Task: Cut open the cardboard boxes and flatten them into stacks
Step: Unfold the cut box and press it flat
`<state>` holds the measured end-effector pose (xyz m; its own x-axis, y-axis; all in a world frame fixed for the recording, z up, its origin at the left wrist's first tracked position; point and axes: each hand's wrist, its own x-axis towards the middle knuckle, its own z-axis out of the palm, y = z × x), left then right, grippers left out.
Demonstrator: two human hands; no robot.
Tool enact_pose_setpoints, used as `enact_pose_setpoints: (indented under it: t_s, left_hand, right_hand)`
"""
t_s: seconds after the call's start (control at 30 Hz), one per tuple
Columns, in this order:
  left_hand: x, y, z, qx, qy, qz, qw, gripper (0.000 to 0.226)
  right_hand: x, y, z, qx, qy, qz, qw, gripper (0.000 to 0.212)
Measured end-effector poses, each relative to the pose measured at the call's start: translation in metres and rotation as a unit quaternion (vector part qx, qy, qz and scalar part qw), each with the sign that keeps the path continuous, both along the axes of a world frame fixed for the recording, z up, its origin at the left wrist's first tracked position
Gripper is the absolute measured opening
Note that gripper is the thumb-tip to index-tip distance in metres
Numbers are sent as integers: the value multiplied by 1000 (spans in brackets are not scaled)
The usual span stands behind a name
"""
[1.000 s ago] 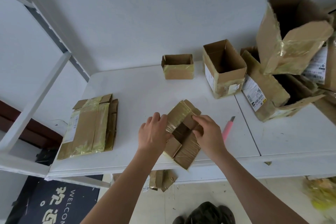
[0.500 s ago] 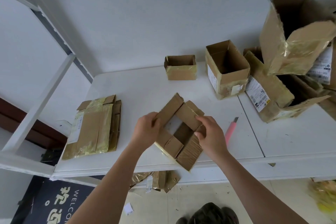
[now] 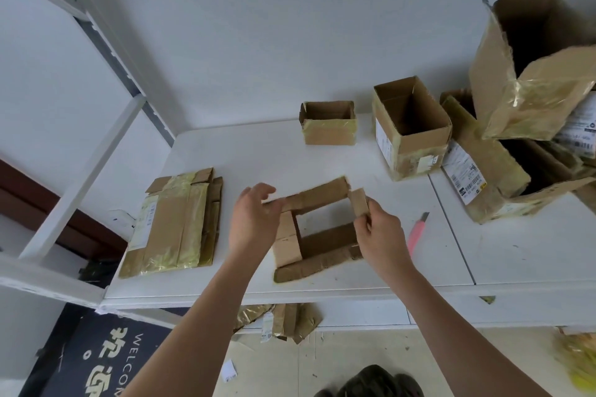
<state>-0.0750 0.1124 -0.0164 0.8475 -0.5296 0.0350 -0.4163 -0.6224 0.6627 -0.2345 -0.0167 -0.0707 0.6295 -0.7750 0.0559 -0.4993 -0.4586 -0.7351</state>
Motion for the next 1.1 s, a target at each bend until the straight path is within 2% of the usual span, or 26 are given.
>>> enact_pose_setpoints:
  t_s: [0.1,0.17,0.23,0.37,0.47,0.53,0.6,0.67,0.7,0.77,0.8,0.83,0.9,0.93,1.0,1.1]
  left_hand:
    - [-11,8,-10,110,40,5,993,67]
    - [-18,9,-16,129,87,7,988,94]
    - [-22,9,-21,125,100,21,987,104]
    - [-14,11,-23,68,114,29,991,87]
    - [-7,15,-18,-46,167,23,985,55]
    - [-2,19,-11,-138,246,39,959,50]
    - [5,26,-7,-227,358,59,904,55]
    - [13,33,-6,-258,432,84,860,49]
    - [15,37,-8,-243,447,95,855,41]
    - [16,40,-13,-182,446,114,869,25]
    - [17,41,-15,-147,430,120,883,22]
    - [17,39,-18,-114,408,122,898,28]
    - [16,36,-21,-68,379,106,917,58]
    - [15,34,-20,-56,374,91,921,68]
    - [14,32,-18,-40,363,49,930,68]
    - [12,30,-13,-87,318,11,944,52]
  right_hand:
    - [-2,5,-1,9,-7,-4,1000,30]
    - [-1,9,0,10,-14,-3,1000,31]
    - [-2,11,0,21,-19,3,1000,28]
    - [-6,11,7,21,-43,30,998,14]
    - [-10,5,14,2,-83,47,995,15]
    - [-12,0,20,-1,-127,56,990,30]
    - [-15,-5,27,6,-146,67,987,46]
    - [-18,-11,33,25,-117,91,989,58]
    - [-19,-13,32,41,-81,108,990,61]
    - [-21,-13,25,87,-4,130,988,62]
    - [-21,-12,21,122,4,127,984,61]
    - [-20,-10,19,171,-13,112,979,58]
    - [-16,-8,20,263,-65,51,961,44]
    - [-15,-7,23,292,-86,18,953,35]
    - [-13,-7,28,334,-106,-35,936,26]
    - [-7,-11,35,365,-108,-74,922,39]
